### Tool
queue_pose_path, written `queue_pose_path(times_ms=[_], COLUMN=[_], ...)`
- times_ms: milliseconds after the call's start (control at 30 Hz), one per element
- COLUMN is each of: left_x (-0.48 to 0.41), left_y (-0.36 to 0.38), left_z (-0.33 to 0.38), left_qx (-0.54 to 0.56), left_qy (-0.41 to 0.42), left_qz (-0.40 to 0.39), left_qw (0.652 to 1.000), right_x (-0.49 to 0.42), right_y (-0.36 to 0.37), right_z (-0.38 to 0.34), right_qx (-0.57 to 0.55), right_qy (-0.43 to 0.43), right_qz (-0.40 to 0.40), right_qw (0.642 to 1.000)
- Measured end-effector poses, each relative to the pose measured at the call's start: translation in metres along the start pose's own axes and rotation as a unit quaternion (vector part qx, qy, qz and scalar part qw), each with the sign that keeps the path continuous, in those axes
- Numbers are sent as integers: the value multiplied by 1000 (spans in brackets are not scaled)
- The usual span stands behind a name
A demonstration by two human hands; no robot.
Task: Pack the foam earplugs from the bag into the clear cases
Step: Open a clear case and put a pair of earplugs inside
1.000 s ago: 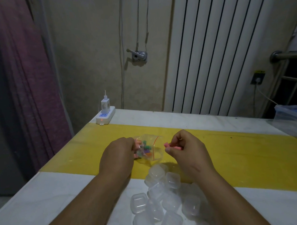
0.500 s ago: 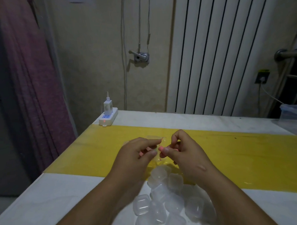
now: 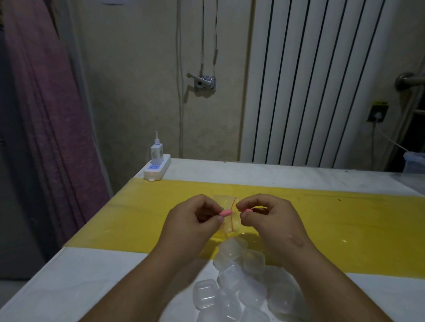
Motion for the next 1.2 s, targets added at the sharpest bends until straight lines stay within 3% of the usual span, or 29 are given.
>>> queue_pose_path(times_ms=[267, 467, 767, 833, 900, 1033, 1200], left_x=[0, 2, 3, 2, -2, -3, 5], left_y=[-5, 6, 6, 5, -1, -8, -13], left_z=[-2, -5, -3, -2, 4, 7, -8], left_qx=[163, 130, 106, 67, -61, -357, -459], left_qy=[-51, -69, -72, -64, -23, -2, -77], left_qz=[24, -14, -11, -19, -35, -95, -155], left_qw=[985, 989, 992, 996, 997, 929, 871], right_x=[1, 4, 6, 4, 2, 0, 1], right_y=[2, 14, 12, 9, 5, 3, 5], right_z=[-3, -3, -6, -4, -2, 2, 3], right_qx=[1, 21, 8, 14, 30, 46, 80], right_qy=[-14, -9, -22, -20, -21, -20, -22], right_qz=[3, -49, -29, -13, 8, 22, 19], right_qw=[1000, 999, 999, 1000, 999, 998, 996])
Point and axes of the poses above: each hand's wrist, its own x-axis away from the middle knuckle, its own y-axis out of the palm, z = x × y, the point moved 10 cm from there along -x, towards the middle knuckle, and after that the axes turned 10 degrees about x, right-handed, at the moved point
